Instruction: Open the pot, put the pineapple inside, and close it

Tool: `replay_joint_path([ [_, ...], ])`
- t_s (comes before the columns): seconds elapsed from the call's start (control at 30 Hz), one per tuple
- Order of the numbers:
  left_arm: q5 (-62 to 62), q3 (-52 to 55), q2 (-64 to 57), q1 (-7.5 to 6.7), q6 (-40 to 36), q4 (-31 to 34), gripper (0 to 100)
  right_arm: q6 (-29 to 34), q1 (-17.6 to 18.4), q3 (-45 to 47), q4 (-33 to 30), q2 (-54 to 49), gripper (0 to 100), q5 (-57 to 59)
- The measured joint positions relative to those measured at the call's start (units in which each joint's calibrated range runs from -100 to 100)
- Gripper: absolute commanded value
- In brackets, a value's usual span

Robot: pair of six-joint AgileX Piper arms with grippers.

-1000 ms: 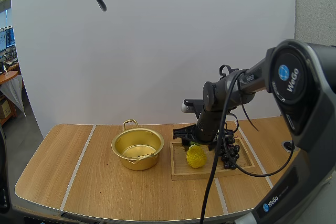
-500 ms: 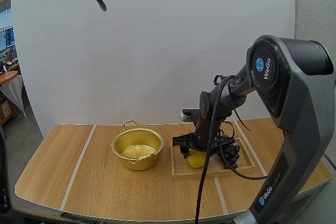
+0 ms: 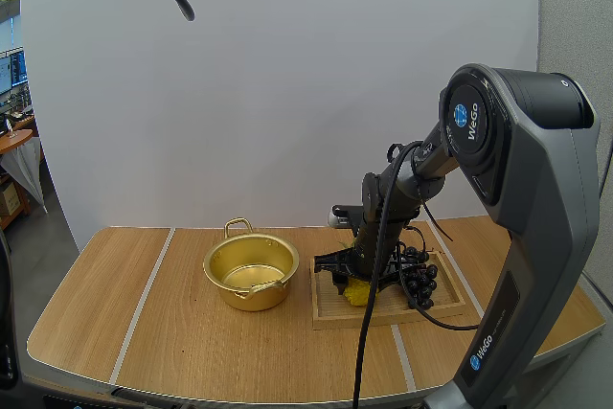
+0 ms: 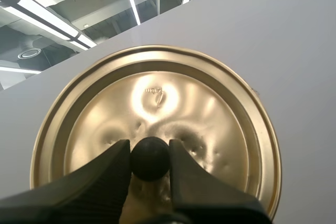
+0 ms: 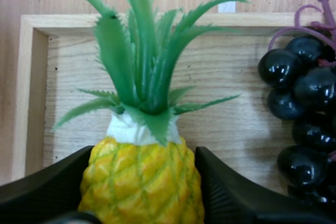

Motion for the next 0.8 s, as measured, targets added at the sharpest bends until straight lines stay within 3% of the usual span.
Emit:
replay_joint_path([
  [0.33, 0.0, 0.0, 0.0, 0.00, 0.0, 0.0, 0, -1.2, 1.2, 0.0, -1.0, -7.9, 0, -0.2],
  [0.57, 0.0, 0.0, 0.0, 0.00, 0.0, 0.0, 0, -3.1, 5.3, -4.0, -2.0, -16.7, 0, 2.5],
  [0.8, 0.0, 0.0, 0.0, 0.00, 0.0, 0.0, 0, -3.5, 10.4, -12.9, -2.3, -17.9, 0, 7.4],
])
